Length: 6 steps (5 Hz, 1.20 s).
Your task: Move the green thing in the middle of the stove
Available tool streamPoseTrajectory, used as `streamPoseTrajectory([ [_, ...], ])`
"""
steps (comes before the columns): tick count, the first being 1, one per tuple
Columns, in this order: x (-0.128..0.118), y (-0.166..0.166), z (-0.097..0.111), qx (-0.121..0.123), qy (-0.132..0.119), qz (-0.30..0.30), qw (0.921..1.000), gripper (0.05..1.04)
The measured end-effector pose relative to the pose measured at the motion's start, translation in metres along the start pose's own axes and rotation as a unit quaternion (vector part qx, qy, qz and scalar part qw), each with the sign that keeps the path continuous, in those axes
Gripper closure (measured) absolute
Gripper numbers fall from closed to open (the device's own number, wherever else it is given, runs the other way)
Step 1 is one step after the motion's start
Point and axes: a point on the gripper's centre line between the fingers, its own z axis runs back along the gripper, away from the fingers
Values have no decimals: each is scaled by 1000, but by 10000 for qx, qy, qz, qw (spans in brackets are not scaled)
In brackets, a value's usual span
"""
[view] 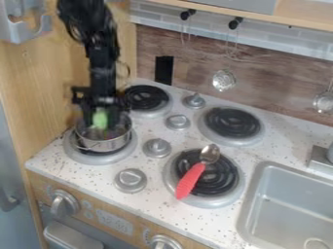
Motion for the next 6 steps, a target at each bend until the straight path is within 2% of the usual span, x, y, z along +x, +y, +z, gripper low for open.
streamPoseTrajectory([
  [1, 5, -44, 28, -140, -409, -520, 9977, 530],
  [2, 7, -96, 34, -356, -525, -1141, 9914, 530],
  [3, 14, -122, 5, -467, -212, -1390, 9890, 530],
  [4, 21, -145, -20, -348, -27, -1549, 9873, 530],
  [5, 28, -146, -40, -235, 118, -1483, 9886, 530],
  [6, 32, -145, -48, -133, 177, -1423, 9896, 531],
])
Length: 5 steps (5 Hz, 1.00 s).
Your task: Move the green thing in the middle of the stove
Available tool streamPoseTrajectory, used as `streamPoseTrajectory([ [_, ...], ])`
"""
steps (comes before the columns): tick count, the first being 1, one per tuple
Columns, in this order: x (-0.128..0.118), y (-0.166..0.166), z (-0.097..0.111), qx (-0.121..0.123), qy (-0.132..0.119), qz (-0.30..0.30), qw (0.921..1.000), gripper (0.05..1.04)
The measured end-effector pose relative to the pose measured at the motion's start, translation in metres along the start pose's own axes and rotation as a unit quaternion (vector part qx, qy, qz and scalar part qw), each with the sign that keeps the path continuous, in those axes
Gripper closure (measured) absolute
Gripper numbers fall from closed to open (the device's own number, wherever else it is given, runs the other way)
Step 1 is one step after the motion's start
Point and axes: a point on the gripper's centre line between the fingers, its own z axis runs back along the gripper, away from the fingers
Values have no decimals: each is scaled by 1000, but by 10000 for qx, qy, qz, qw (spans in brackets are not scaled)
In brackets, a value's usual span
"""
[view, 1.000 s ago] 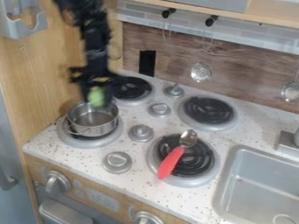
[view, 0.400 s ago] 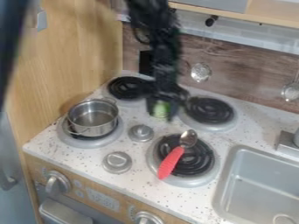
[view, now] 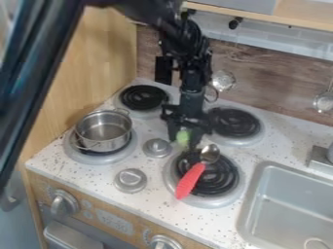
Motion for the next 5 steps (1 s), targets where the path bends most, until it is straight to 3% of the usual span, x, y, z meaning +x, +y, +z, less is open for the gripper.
streamPoseTrajectory([
  [1, -3, -2, -5, -42, -16, 4, 10000, 440],
  [2, -13, -1, -4, -141, 5, 69, 9999, 174],
  [3, -25, 1, 22, -367, -122, 156, 9991, 67],
  [4, -38, 1, 45, -561, -206, 181, 9980, 78],
  [5, -52, 12, 50, -649, -89, 318, 9973, 85],
])
